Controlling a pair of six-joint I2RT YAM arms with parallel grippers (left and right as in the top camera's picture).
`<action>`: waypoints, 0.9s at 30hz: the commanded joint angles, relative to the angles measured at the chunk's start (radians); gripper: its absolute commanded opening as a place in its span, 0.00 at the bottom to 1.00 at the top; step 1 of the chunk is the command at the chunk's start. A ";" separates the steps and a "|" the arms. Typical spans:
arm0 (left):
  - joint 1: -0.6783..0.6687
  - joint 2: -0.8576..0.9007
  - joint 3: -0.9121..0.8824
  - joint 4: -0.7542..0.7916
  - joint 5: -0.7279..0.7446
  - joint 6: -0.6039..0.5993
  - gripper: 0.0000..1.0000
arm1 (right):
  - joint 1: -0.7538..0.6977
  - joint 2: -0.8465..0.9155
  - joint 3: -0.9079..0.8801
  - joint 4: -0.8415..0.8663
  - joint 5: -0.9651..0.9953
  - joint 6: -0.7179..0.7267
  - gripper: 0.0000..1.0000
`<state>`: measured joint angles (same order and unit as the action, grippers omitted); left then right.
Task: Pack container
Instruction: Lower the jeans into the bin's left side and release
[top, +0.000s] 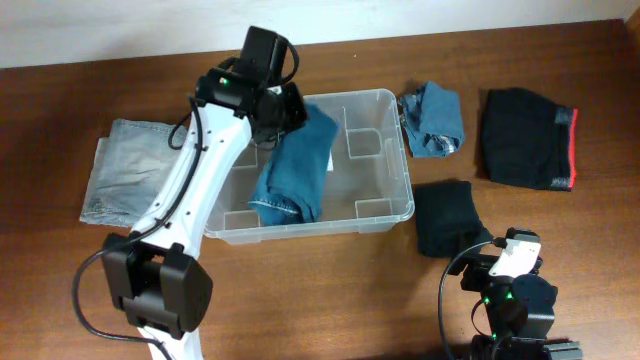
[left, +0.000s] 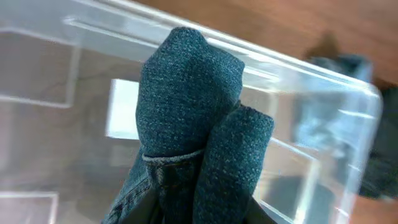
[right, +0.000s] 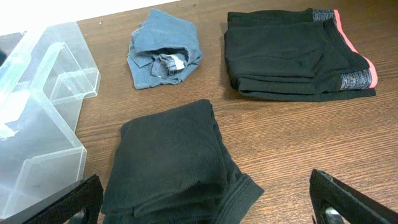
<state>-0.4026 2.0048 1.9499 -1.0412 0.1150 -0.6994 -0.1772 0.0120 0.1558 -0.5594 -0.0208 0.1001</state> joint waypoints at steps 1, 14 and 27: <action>0.019 -0.039 -0.063 0.002 -0.106 -0.094 0.00 | -0.006 -0.006 -0.006 -0.001 -0.005 -0.007 0.98; 0.002 -0.039 -0.149 0.280 0.136 -0.299 0.00 | -0.006 -0.006 -0.006 -0.001 -0.005 -0.007 0.98; 0.007 -0.039 -0.149 0.041 -0.278 -0.189 0.52 | -0.006 -0.006 -0.006 -0.001 -0.005 -0.007 0.98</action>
<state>-0.4007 2.0048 1.7859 -1.0092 -0.0467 -0.9585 -0.1772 0.0120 0.1558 -0.5598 -0.0212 0.0998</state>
